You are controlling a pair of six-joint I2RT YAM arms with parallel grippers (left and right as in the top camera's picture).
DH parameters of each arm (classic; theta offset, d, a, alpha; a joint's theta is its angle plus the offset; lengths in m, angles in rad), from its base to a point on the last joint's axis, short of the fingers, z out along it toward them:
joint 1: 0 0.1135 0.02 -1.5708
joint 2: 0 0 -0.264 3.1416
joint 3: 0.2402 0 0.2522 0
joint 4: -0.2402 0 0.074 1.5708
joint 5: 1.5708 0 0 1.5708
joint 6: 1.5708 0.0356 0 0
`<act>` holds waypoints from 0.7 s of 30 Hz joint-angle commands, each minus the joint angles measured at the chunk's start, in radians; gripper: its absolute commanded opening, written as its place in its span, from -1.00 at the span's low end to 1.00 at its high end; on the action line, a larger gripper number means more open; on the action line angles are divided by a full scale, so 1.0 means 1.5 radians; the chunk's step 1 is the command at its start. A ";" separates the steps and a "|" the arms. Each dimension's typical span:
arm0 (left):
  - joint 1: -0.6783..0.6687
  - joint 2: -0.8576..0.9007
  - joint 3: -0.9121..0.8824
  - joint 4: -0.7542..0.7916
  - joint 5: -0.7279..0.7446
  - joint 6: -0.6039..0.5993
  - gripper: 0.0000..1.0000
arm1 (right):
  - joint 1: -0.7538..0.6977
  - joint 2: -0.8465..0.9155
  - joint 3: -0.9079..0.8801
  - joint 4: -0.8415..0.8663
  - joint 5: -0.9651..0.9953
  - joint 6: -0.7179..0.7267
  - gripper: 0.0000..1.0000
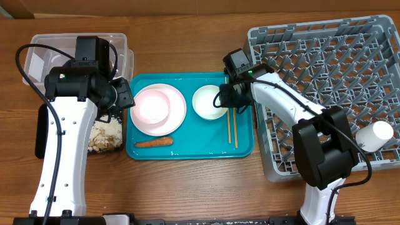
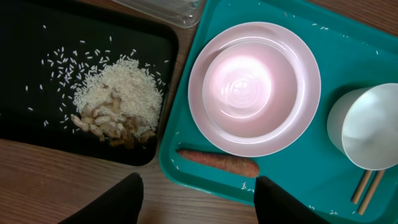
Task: Sort waste into correct bins and load items into the dishwasher
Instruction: 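Reach the right gripper to the white bowl and grasp it, then carry the white bowl with the right gripper into the dish rack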
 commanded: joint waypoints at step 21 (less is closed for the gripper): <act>0.004 0.003 0.005 0.009 -0.009 -0.014 0.25 | -0.297 -0.266 0.130 -0.021 0.638 -0.089 -0.92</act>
